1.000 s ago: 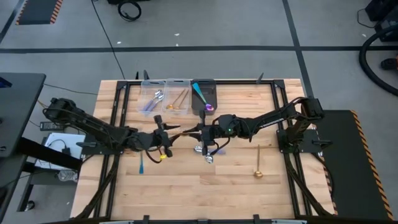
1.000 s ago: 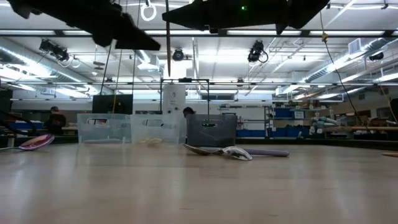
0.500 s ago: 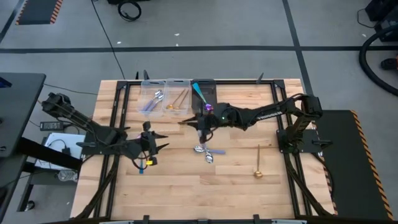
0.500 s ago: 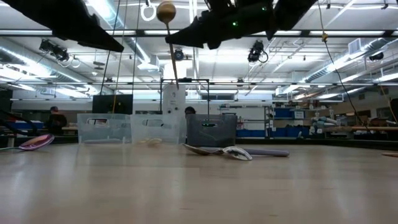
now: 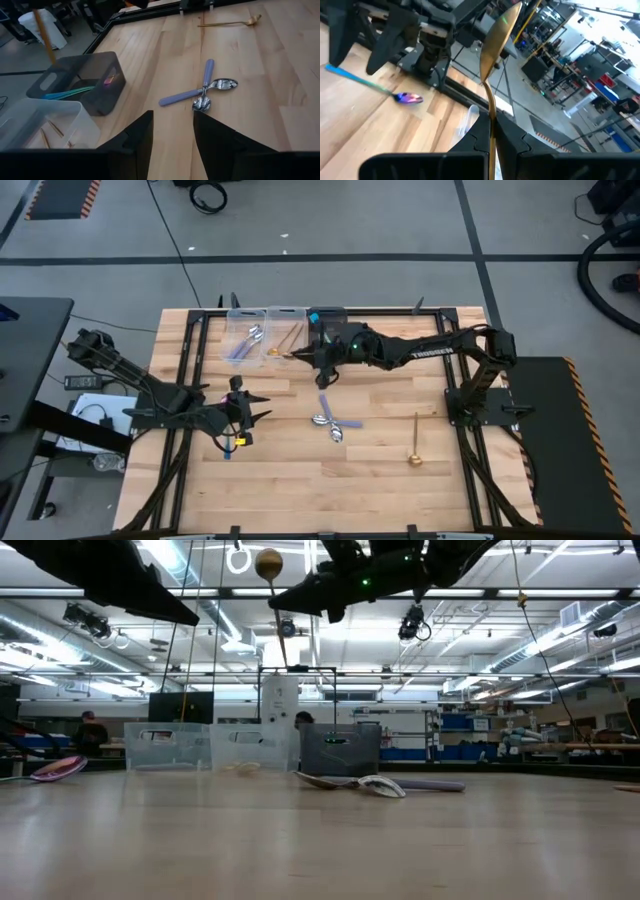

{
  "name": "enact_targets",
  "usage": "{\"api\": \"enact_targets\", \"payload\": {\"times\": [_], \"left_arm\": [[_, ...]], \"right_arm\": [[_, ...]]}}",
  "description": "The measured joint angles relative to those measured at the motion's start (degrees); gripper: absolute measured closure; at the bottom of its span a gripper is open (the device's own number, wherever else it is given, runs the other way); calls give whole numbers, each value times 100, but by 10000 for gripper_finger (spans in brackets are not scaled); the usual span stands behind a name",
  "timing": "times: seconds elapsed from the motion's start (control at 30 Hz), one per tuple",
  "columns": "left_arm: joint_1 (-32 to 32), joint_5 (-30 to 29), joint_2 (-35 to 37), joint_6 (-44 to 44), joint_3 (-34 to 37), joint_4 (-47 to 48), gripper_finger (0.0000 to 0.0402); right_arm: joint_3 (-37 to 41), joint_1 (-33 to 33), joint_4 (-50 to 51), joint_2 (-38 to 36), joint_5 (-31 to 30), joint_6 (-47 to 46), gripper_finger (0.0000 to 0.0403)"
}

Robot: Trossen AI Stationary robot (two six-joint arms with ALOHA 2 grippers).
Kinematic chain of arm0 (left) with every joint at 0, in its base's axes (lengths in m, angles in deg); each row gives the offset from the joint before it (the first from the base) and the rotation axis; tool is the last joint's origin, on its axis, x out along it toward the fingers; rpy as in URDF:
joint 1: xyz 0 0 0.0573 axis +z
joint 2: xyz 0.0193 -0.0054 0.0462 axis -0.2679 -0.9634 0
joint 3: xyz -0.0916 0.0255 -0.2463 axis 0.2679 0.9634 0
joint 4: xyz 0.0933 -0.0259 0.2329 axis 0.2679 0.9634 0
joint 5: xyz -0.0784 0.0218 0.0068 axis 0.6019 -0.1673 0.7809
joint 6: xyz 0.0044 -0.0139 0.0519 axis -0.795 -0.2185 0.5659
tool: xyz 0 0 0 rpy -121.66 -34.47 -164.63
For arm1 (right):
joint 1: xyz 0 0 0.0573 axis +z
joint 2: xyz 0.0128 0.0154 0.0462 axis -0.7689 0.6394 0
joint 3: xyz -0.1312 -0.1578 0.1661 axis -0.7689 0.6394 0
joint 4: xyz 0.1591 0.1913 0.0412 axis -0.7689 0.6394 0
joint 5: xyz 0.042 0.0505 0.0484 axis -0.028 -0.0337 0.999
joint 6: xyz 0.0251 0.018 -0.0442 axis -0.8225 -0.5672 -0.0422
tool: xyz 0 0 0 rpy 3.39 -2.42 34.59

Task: Sort silverware by color (type)
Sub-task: Put the gold spoon into the right transparent bin

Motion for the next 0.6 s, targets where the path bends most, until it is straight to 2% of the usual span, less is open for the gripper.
{"api": "enact_targets", "payload": {"times": [0.13,0.27,0.4,0.53,0.6], "left_arm": [[9,1,-1,4,0,-4,256],[68,0,-2,-5,0,4,256],[70,0,-2,-63,0,10,256],[70,1,-4,-154,2,12,256],[64,-2,-2,-305,2,4,256]], "right_arm": [[-443,-108,73,443,189,126,385],[-1106,-165,516,928,21,692,385],[-1781,-303,903,1274,200,888,385],[-2083,-414,1543,1482,240,1374,385],[-2142,-456,1559,1549,261,1606,385]]}}
